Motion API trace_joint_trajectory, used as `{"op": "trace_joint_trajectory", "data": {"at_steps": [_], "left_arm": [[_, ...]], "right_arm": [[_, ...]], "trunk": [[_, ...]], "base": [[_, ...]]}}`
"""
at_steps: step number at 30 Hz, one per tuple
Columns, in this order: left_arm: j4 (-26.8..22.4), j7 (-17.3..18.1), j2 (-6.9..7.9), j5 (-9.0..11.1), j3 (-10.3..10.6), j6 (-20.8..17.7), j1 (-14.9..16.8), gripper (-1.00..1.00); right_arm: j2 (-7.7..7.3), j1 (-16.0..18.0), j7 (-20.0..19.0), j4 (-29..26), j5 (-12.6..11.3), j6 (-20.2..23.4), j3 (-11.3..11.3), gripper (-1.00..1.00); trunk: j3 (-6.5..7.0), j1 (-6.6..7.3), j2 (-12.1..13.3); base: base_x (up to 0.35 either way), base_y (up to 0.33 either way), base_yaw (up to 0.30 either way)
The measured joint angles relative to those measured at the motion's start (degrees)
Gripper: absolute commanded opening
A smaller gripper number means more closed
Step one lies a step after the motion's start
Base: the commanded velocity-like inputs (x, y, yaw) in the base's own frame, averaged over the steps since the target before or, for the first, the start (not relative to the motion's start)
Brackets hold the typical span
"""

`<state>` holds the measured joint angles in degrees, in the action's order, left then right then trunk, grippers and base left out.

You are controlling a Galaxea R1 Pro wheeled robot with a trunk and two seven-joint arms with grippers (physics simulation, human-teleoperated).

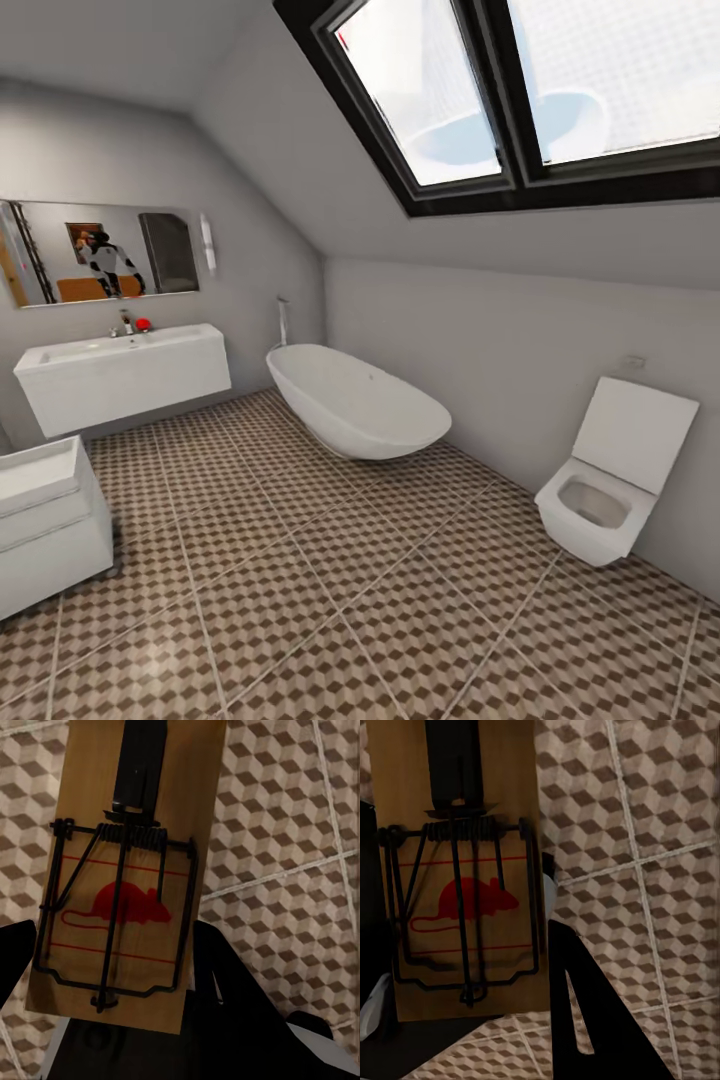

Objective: Take the four mousetraps from the cabinet in the bathroom and place them on the bathroom floor. Make sure all four end up on the same floor surface, and ensure that at least two of them are either under or directly next to the same bathroom sink.

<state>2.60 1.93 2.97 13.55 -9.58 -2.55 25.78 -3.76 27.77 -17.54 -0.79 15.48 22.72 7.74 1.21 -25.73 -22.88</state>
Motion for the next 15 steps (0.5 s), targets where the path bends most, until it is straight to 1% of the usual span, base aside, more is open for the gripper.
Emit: {"op": "trace_joint_trajectory", "data": {"at_steps": [5, 15], "left_arm": [[-0.01, -0.03, 0.0, -0.02, -0.02, 0.0, -0.01, -1.0], [-0.01, -0.03, 0.0, -0.02, -0.02, 0.0, -0.01, -1.0]], "right_arm": [[0.0, 0.01, 0.0, 0.0, 0.0, 0.01, 0.0, -1.0], [0.0, 0.01, 0.0, 0.0, 0.0, 0.01, 0.0, -1.0]], "trunk": [[0.0, 0.0, 0.0], [0.0, 0.0, 0.0]], "base": [[0.334, 0.0, 0.249], [0.334, 0.0, 0.287]]}}
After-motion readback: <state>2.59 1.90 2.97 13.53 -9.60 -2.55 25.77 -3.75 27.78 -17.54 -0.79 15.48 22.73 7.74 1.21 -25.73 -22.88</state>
